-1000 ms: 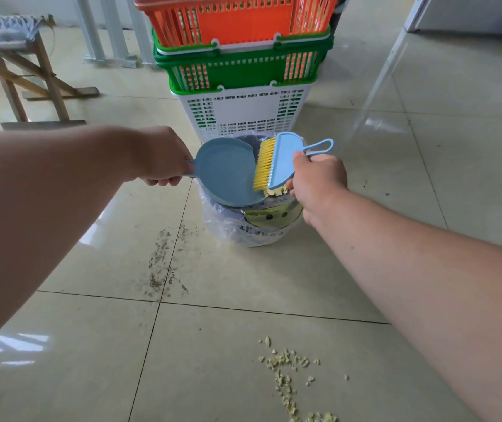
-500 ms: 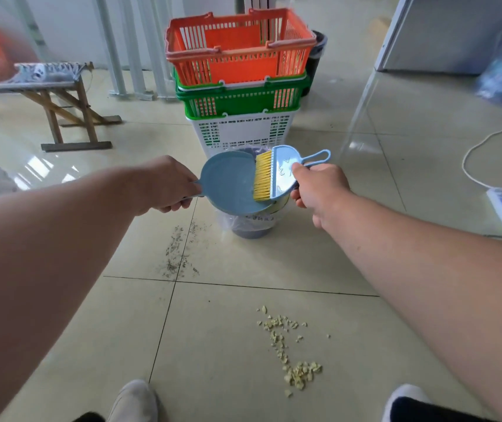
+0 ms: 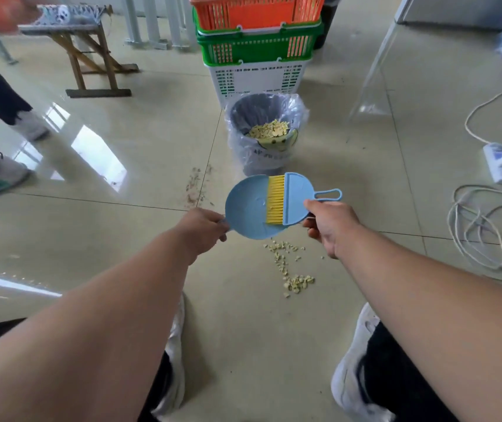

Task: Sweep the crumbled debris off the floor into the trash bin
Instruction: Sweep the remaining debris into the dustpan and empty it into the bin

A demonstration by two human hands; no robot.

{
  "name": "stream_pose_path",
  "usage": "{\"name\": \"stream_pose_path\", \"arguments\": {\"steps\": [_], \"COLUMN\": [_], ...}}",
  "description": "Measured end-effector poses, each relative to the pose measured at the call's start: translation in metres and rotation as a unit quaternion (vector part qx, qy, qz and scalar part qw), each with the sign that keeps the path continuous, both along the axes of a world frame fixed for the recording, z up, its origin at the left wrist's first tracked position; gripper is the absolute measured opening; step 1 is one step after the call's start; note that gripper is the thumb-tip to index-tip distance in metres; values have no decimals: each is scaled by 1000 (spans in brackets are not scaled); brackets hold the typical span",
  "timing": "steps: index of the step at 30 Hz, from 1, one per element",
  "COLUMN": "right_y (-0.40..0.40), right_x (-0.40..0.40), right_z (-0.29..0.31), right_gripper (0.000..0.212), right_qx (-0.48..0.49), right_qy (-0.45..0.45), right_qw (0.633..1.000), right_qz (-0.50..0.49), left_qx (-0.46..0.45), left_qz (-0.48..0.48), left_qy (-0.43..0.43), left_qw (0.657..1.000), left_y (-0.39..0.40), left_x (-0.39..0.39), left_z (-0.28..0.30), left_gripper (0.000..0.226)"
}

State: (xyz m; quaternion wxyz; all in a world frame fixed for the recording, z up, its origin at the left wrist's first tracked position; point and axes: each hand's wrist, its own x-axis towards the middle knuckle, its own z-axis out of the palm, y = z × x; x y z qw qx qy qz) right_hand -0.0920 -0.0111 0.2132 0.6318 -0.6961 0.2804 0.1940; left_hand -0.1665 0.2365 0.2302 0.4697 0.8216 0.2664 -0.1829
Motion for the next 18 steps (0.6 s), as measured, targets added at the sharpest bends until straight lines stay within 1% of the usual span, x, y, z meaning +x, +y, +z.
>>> {"name": "stream_pose_path", "arguments": {"steps": [4, 7, 10, 12, 15, 18], "right_y": [-8, -16, -30, -38, -45, -42], "right_x": [-23, -27, -29, -34, -45, -55], "right_z": [-31, -54, -85, -107, -138, -163], "right_gripper": [11, 11, 11, 11, 16, 15], "right_qx": [32, 49, 11, -30, -83, -132], "right_qy": [34, 52, 91, 128, 183, 198], "right_qw": [999, 997, 992, 981, 954, 924], "right_qz": [16, 36, 89, 141, 221, 299], "left_qx": [-13, -19, -2, 37, 65, 81], "left_qz": [26, 27, -3, -57, -104, -137], "left_qy": [48, 83, 144, 226, 312, 355], "left_qw": [998, 996, 990, 972, 942, 921], "left_y": [-10, -11, -6, -6, -11, -20], "left_x": [-28, -46, -46, -41, -35, -37], "left_z": [-53, -90, -119, -134, -162, -188], "left_gripper": [29, 30, 23, 14, 11, 14]}}
